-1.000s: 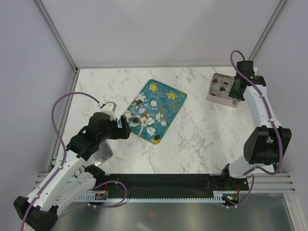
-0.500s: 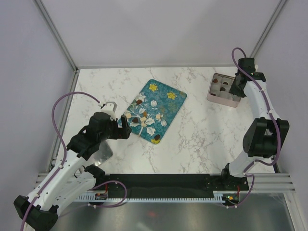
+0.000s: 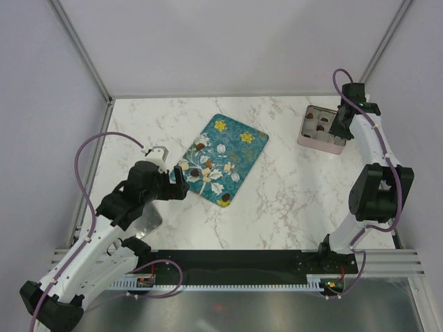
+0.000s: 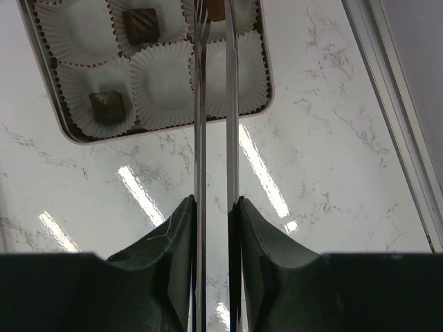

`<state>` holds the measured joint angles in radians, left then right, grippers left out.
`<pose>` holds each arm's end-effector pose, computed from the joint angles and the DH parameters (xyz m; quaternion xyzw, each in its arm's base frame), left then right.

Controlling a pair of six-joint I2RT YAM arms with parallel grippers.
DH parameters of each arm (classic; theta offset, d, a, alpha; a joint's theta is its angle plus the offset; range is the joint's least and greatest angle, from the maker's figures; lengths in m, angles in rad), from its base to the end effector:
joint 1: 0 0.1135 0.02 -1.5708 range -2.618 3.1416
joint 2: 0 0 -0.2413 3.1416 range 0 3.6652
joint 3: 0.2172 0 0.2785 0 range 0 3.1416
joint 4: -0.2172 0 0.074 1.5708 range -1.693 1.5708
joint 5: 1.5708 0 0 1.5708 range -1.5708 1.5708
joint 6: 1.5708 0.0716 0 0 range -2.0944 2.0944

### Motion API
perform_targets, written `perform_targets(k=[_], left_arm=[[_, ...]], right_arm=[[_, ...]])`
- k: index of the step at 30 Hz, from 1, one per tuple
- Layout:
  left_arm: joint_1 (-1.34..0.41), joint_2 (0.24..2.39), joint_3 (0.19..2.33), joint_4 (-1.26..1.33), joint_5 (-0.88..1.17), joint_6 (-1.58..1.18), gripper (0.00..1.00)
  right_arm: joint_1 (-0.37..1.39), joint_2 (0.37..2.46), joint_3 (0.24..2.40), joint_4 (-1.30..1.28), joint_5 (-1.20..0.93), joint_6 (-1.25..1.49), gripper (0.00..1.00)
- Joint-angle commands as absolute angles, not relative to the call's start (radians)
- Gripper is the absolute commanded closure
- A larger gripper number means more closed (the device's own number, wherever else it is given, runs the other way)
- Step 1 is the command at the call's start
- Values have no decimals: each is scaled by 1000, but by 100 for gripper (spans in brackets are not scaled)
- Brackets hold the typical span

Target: Pack the chocolate

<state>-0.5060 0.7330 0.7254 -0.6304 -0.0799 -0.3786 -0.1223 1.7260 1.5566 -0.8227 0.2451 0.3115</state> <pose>0.2038 -0.1064 0.2463 0.0389 0.8918 -0.1601 0.4213 0.4087 -0.0677 0.2451 0.2388 0.9214 -0.0899 0.2930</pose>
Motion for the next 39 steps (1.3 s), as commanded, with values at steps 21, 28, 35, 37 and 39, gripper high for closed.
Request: perform_targets(k=[21,28,35,37,39], left_arm=[[-506,706,753,-612,-91,-342,3],[-506,670,755,-614,-94,-342,3],[-506,611,749,-606,-115,-344,3],[-506,592,746,-603,-121,-345,3],[-506,581,746,-603,-126,-348,3]], right_arm=[[-121,1652,1646,-827,178,319,58],[111,1527,1566,-792,94,305,58],[426,1378,1361,-660,54,366,58],[498,1342,1306,-628,55,389,57],[550,1322,1255,-600,49,396,56]])
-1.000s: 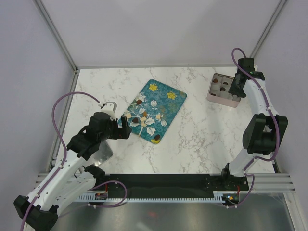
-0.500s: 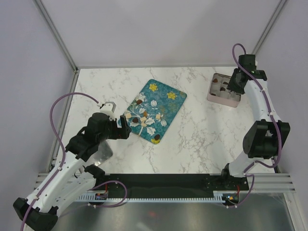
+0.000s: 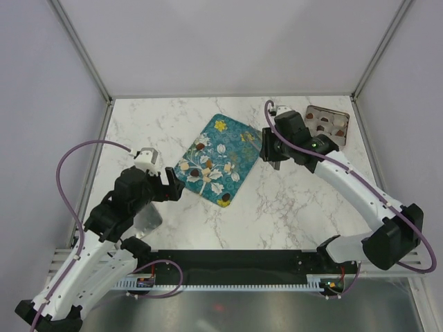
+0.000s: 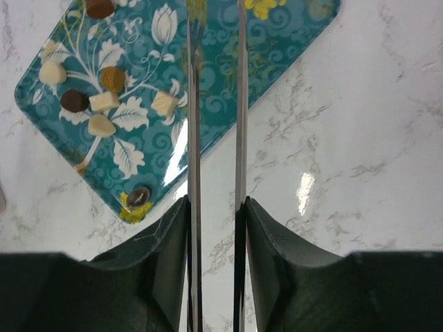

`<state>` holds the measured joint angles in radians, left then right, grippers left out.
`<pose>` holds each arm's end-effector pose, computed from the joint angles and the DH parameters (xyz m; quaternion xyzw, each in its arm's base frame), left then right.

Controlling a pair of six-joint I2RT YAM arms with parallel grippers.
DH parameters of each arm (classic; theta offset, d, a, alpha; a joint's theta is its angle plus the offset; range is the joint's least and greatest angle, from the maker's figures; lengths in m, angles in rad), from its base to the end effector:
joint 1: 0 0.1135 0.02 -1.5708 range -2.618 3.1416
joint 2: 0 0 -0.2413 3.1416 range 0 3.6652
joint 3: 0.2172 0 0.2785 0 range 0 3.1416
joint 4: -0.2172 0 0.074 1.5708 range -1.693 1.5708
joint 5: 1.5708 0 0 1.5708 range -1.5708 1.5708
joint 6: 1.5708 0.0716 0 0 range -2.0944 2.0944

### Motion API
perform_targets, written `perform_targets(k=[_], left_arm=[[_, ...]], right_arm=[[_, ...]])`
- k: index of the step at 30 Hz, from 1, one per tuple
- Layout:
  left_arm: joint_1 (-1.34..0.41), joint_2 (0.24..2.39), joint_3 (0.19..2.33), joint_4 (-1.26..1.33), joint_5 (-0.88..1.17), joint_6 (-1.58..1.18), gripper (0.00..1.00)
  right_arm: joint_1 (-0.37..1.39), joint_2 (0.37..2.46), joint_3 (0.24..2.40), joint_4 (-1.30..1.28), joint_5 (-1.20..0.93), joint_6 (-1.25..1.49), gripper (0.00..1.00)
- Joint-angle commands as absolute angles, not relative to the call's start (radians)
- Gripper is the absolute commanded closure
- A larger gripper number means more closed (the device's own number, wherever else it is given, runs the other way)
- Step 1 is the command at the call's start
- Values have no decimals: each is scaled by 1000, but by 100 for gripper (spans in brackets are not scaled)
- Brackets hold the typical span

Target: Pack the chocolate

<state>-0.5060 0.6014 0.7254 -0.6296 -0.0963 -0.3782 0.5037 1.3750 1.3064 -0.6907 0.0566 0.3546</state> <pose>0.1875 -0.0960 0.2729 0.0306 0.8603 -0.1795 0.4762 0.3120 0.1673 0.2913 -0.0573 0.9167 0.1405 0.3696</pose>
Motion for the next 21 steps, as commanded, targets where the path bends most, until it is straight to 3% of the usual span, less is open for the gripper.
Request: perform_targets(k=[1,10,21], left_arm=[[-506,580,746,-604,-127,-348,3],[-506,574,744,-604,-132,-353,3],[-506,571,742,-604,-133,-353,3]], right_arm=[[593,1312,1246,-588,49,397,56],[767,1339,1180,-572,60,292,52],[781,1434,1140,-568,81,259,51]])
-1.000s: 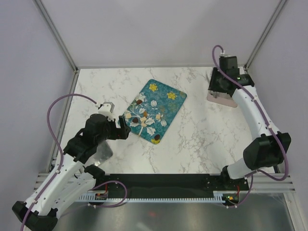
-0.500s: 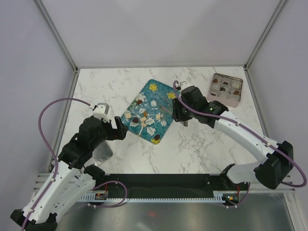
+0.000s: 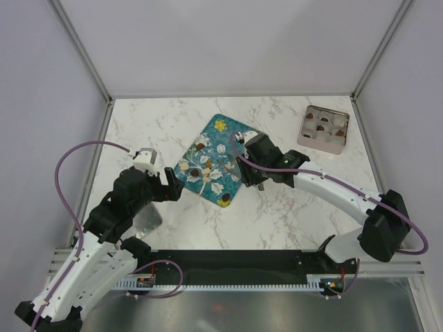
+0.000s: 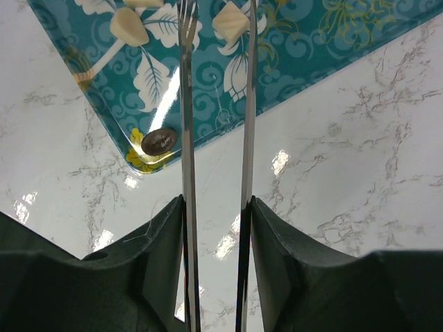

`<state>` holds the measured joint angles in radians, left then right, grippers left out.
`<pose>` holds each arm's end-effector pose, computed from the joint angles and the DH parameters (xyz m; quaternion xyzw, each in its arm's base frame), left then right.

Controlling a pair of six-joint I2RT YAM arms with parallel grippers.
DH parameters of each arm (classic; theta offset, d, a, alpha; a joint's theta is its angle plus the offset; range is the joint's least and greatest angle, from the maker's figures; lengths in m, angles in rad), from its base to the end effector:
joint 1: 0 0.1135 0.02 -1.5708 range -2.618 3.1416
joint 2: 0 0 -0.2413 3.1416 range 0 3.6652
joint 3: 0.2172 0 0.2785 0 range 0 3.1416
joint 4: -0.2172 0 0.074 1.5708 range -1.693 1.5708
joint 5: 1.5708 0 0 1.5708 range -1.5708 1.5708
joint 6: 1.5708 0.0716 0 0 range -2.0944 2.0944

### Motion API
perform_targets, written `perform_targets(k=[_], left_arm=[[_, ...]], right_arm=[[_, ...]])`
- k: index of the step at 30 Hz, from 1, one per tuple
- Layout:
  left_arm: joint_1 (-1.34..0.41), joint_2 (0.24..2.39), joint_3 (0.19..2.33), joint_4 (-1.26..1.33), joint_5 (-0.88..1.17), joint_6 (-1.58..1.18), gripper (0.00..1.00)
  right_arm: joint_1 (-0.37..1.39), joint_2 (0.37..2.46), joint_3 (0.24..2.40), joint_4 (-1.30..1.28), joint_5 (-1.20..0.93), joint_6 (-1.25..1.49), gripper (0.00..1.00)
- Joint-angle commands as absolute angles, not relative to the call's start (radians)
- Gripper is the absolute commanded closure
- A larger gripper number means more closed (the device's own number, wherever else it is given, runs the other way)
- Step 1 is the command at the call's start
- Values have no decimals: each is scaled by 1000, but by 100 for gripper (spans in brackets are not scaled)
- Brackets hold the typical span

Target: Pack the chocolate

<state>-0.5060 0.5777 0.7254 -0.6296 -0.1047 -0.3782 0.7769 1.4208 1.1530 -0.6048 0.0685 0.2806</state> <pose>0.1844 -0.0936 0.2774 0.0275 0.8542 -0.1808 0.4867 0.2570 0.2458 0.2266 -0.2193 0.9132 0.1447 0.3114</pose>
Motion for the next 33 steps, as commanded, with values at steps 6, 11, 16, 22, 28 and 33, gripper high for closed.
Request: perform_targets(k=[6,11,16,22,28,33], left_arm=[[-506,572,742,-601,-133,-353,3],[-506,578,742,-601,-132,-351,3],[-506,581,744,-600,-129,-351,3],[-506,574,741,-601,-132,-351,3],[-506,575,741,-601,-132,-351,3],[-506,568,739,-600,-133,-351,3]], right_arm=[[782,1448,1095,-557,75,271,51],[782,1431,1066,-552,75,284,53],[782,1431,1060,-549,48,290,57],[782,1419,1078,-560,37,296,60],[782,1423,1115,-577,80,308,60],[782,1459,1163,-595,97,321,60]])
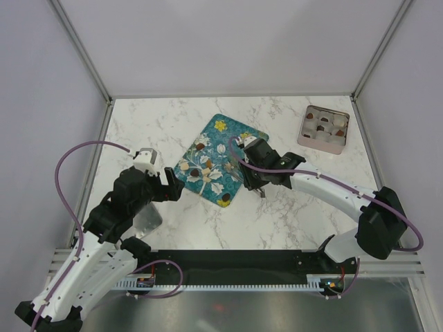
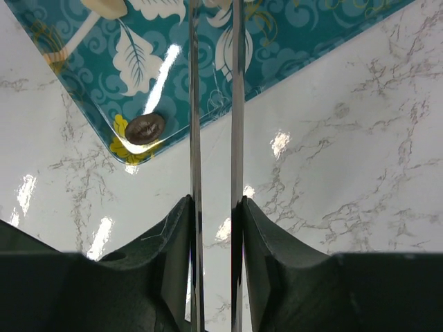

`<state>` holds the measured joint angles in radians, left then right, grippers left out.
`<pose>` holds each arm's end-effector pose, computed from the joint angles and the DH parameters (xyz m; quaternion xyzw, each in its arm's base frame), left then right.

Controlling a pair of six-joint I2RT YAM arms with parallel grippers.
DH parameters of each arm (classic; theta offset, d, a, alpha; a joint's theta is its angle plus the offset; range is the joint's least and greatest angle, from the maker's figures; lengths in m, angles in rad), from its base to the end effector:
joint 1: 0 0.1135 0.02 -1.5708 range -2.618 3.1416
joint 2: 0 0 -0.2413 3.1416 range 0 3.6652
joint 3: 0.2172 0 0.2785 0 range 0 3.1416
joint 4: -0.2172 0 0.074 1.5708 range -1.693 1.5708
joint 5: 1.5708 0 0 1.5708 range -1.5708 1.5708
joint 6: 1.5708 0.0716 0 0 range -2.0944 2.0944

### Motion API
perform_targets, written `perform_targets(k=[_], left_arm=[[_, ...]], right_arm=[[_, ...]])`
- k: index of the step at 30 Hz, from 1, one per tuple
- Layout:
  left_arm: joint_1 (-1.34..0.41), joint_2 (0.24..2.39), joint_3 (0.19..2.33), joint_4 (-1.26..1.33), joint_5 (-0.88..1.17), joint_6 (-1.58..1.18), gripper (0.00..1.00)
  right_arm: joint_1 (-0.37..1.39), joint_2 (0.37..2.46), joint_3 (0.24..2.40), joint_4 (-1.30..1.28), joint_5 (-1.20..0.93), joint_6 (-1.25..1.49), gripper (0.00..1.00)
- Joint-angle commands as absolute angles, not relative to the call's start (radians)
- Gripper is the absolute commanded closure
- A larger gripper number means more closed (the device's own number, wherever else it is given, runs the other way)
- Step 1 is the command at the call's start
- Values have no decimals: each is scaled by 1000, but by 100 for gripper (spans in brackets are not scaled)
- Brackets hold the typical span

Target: Pack the chocolate

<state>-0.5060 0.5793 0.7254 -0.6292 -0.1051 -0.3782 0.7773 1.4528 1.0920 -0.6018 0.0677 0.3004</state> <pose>0.1847 -0.0938 0.2771 0.0275 0.8545 -0.1804 0.4863 0.2531 0.2423 0.1939 -0.2154 0.9290 0.1258 0.2734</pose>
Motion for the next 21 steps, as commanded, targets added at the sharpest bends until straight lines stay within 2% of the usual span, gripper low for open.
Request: perform_targets(k=[1,21], left_arm=[[-506,568,741,-600,-133,-353,3],[-506,566,739,-600,-130,-353,3]], right_arm=[[778,1465,1170,-598,95,319,60],[621,1509,1264,-614,-40,359,61]])
